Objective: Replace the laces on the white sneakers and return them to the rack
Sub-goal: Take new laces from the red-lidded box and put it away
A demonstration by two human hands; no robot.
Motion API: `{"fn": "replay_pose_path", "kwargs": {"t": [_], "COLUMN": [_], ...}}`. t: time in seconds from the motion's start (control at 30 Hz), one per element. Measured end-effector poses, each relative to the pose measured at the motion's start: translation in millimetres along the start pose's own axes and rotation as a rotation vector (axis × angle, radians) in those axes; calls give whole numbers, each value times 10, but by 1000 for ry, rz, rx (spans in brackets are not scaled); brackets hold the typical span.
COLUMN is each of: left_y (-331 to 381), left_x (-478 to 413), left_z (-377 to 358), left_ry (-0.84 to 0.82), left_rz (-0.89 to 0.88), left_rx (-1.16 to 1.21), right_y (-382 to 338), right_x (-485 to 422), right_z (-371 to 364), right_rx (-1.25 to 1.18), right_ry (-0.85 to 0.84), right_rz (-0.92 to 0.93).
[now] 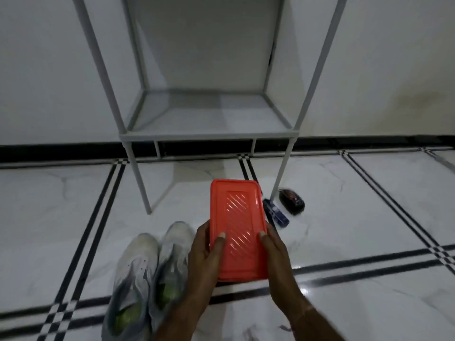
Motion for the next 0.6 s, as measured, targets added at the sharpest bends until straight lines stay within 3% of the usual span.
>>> {"fn": "replay_pose_path", "kwargs": {"t": [0.27,0.6], "left_y": [1228,2037], "left_x": [-300,-1292], "left_z": [-441,-1164], "left_ry": [-47,-255], "left_rz": [-377,-326], "left_rx": [46,-78], "right_y": [-1410,-2350], "right_x": [-318,-1414], "right_z": [127,280], "right_rx": [-8,34], "right_ry": [108,210], "right_rz": [265,224]}}
Point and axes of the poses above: each hand's wrist, its own x-axis away from the middle knuckle, its own z-axis out of the back of the hand, y = z × x, the point moved 4 cm from there along -x, towards the middle knuckle, and after that the axes turned 12 degrees about x, right-handed, at the moved point
